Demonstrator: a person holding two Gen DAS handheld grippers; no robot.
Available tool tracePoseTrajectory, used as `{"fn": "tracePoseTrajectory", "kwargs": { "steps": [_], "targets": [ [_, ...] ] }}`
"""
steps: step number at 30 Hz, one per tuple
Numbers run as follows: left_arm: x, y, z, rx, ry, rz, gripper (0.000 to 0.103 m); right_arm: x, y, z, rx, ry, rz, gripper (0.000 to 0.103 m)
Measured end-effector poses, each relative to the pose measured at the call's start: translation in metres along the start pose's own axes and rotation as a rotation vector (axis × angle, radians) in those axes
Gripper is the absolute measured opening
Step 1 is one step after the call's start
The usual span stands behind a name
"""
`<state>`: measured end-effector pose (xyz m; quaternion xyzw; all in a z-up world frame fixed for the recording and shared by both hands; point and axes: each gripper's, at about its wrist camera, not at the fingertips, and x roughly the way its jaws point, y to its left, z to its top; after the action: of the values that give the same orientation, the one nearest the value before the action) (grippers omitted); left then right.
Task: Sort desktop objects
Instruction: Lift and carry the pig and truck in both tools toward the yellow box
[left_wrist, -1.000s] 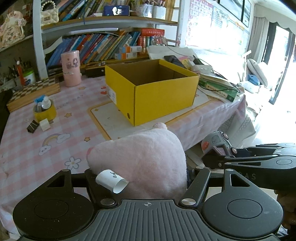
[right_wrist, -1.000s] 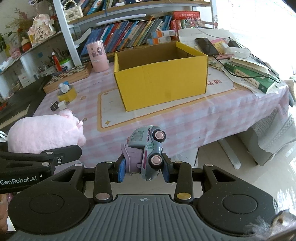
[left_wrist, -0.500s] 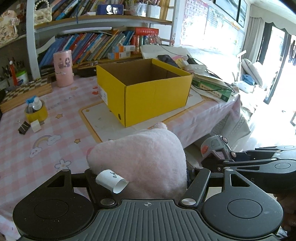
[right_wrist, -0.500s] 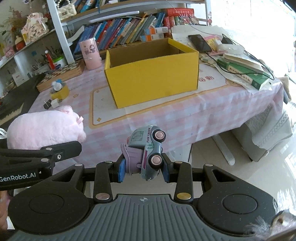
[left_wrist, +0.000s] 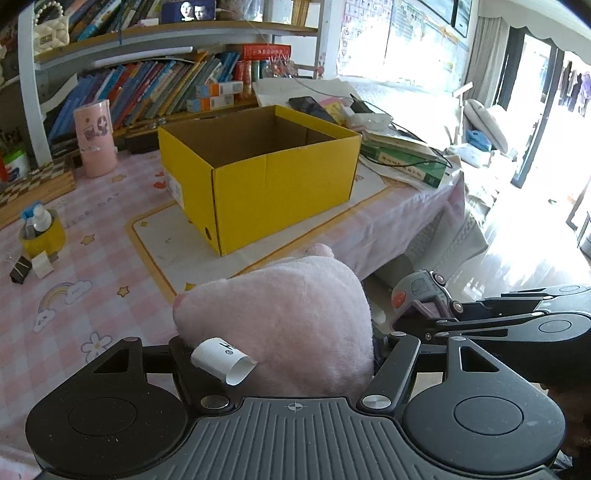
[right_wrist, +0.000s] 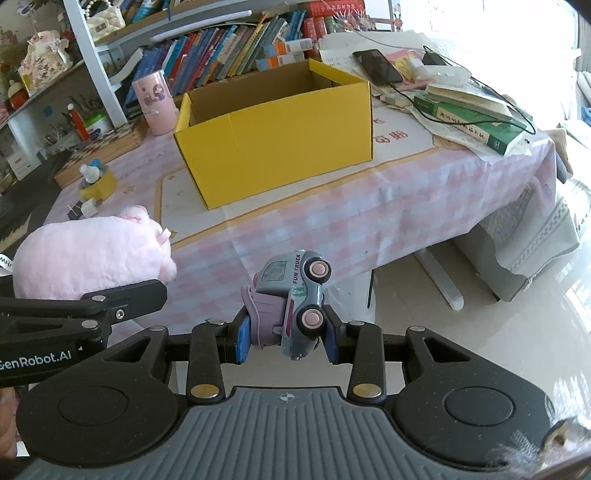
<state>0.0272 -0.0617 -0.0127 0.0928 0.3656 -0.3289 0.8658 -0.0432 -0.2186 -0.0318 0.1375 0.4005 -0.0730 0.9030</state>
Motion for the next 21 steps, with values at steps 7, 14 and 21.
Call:
{"fn": "tracePoseTrajectory", "kwargs": {
  "steps": [7,14,21],
  "targets": [
    [0.010,0.007,0.007,-0.043,0.000,0.023,0.068,0.014,-0.002,0.010,-0.028,0.030,0.014,0.035],
    [0.017,0.007,0.024,-0.034,-0.050,0.066,0.068,0.026,-0.009,0.038,-0.050,0.004,0.019,0.035],
    [0.030,0.006,0.060,-0.042,-0.122,0.110,0.068,0.037,-0.015,0.084,-0.134,-0.063,0.041,0.035]
  ]
}}
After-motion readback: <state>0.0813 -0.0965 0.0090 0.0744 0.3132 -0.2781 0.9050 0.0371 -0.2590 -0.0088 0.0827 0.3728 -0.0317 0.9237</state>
